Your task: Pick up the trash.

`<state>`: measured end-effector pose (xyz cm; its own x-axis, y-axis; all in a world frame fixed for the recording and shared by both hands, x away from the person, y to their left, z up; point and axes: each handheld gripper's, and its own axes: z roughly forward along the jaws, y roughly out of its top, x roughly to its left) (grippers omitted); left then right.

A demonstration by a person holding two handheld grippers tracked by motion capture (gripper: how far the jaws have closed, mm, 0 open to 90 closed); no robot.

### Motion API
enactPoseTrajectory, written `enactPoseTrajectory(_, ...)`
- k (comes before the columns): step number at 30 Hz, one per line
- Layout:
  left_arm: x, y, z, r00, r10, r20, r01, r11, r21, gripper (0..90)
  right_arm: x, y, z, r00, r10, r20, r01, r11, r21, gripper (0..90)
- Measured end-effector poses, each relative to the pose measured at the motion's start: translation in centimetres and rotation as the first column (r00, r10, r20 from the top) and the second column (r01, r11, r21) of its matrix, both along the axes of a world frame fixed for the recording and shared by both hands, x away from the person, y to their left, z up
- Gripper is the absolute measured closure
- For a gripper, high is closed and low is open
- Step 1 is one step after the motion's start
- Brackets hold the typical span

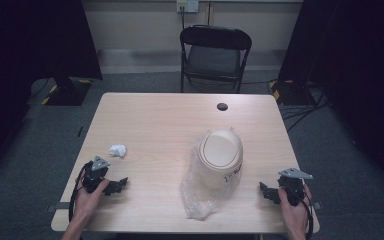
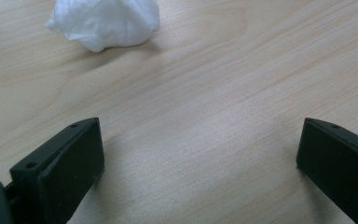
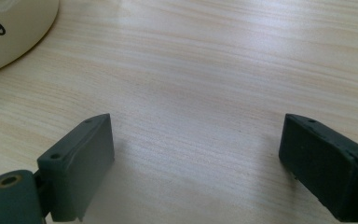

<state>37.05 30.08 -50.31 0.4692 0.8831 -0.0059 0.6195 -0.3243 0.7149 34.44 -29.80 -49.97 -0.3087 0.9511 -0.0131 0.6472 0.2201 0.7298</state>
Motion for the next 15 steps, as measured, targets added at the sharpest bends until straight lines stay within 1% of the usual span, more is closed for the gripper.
enactPoseTrajectory(5,0.0,-0.2,0.2,1.0,-0.002,-0.002,0.002,1.0,0.008,3.3,0.0,0.0,0.0,1.0,0.0,0.0,0.0,1.0,0.0,9.5)
enactPoseTrajectory(6,-0.1,-0.3,0.2,1.0,0.007,0.001,-0.007,1.0,-0.006,5.0,0.0,0.0,0.0,1.0,0.001,0.001,-0.001,1.0,0.0,9.5)
enactPoseTrajectory(7,-0.1,-0.3,0.2,1.0,0.007,0.001,-0.007,1.0,-0.006,7.6,0.0,0.0,0.0,1.0,0.002,0.001,-0.002,1.0,-0.001,9.4)
enactPoseTrajectory(9,-0.2,-0.3,0.4,1.0,-0.001,0.003,0.001,1.0,0.001,16.8,0.0,0.0,0.0,1.0,0.002,0.001,-0.002,1.0,-0.001,9.5)
enactPoseTrajectory(10,-0.2,-0.5,0.5,0.9999,0.014,0.004,-0.014,0.9998,-0.016,18.3,0.0,0.0,0.0,1.0,0.002,0.001,-0.002,1.0,-0.001,9.4)
enactPoseTrajectory(12,-0.1,-0.5,0.6,1.0,0.001,-0.002,-0.001,0.9998,-0.019,16.3,0.0,0.0,0.0,1.0,0.002,0.001,-0.002,1.0,-0.001,9.5)
enactPoseTrajectory(13,-0.2,-0.5,0.8,1.0,0.0,0.006,0.0,0.9999,-0.013,17.0,0.0,0.0,0.0,1.0,0.002,0.001,-0.002,1.0,-0.001,9.5)
enactPoseTrajectory(15,-0.4,-0.7,1.2,0.9994,-0.011,0.033,0.012,0.9996,-0.025,17.2,-0.1,0.0,0.0,1.0,-0.002,0.0,0.002,1.0,-0.001,9.5)
